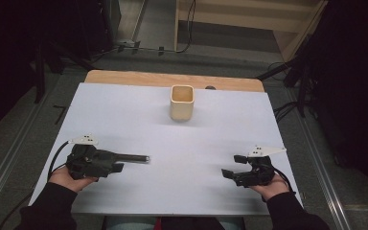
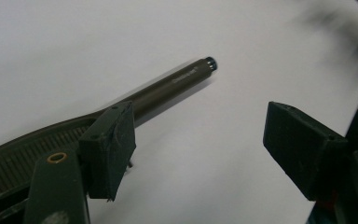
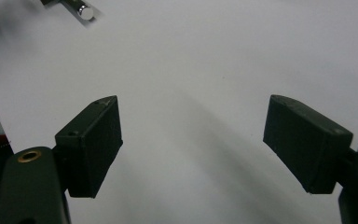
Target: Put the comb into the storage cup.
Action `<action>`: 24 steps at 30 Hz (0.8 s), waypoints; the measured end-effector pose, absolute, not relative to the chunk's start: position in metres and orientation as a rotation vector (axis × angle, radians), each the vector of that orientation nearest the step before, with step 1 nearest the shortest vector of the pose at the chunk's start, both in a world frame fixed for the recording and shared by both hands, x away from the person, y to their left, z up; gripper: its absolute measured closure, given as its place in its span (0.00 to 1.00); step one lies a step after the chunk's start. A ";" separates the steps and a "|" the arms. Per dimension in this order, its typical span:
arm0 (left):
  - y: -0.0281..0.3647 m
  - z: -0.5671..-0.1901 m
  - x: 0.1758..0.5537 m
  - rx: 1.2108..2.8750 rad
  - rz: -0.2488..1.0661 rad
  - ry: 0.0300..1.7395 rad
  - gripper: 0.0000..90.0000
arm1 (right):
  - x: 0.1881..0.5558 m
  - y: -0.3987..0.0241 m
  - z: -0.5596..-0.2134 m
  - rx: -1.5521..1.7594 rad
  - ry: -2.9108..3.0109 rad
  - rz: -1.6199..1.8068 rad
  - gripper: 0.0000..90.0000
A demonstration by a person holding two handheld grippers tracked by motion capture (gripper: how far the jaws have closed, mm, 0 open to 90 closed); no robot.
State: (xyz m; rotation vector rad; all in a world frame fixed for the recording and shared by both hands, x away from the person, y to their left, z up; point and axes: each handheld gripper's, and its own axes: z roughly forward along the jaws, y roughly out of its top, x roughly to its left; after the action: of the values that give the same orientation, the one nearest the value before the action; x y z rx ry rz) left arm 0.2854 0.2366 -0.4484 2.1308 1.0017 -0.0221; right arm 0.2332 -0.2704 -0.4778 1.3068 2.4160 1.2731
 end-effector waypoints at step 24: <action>0.258 -0.445 0.276 2.125 0.003 1.118 0.32 | 0.242 -0.265 -0.477 1.278 2.450 1.259 0.19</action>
State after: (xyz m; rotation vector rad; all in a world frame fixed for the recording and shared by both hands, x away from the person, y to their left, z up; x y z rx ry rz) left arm 0.2764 0.2581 -0.4448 2.1253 1.1182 0.0032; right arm 0.2423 -0.2646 -0.4775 1.2783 2.4504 1.2595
